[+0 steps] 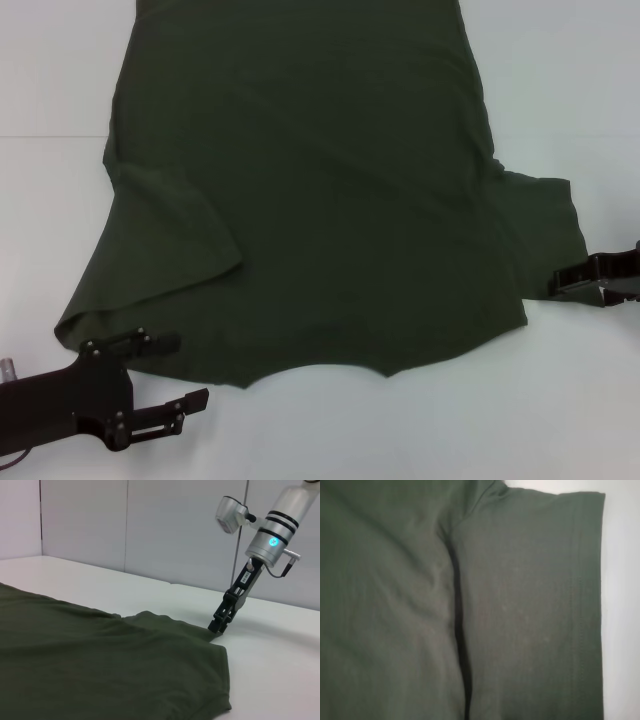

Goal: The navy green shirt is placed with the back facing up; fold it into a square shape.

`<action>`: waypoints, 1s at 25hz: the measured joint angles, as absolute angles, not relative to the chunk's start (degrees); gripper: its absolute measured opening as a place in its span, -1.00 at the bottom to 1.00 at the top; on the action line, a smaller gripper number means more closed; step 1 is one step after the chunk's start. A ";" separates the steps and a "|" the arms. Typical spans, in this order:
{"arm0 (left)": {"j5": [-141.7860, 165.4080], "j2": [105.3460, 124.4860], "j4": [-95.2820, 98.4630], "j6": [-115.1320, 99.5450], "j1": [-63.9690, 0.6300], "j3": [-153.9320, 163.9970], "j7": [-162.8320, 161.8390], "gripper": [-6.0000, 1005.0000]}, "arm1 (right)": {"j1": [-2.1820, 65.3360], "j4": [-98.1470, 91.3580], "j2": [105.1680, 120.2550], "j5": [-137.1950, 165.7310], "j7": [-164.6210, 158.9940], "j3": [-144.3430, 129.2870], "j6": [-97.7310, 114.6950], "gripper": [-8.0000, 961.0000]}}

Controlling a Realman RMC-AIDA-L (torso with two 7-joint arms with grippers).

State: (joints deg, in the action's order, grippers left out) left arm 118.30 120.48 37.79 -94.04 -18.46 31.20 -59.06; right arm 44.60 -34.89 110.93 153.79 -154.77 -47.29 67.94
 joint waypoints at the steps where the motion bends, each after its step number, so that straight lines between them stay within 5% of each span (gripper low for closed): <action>1: 118.30 120.49 37.79 -94.04 -18.46 31.20 -59.06 0.55 | 44.63 -34.89 110.96 153.80 -154.77 -47.29 67.94 0.88; 25: 118.22 120.50 37.79 -94.04 -18.19 31.01 -59.06 0.55 | 45.68 -34.89 111.81 153.80 -154.77 -47.28 67.89 0.79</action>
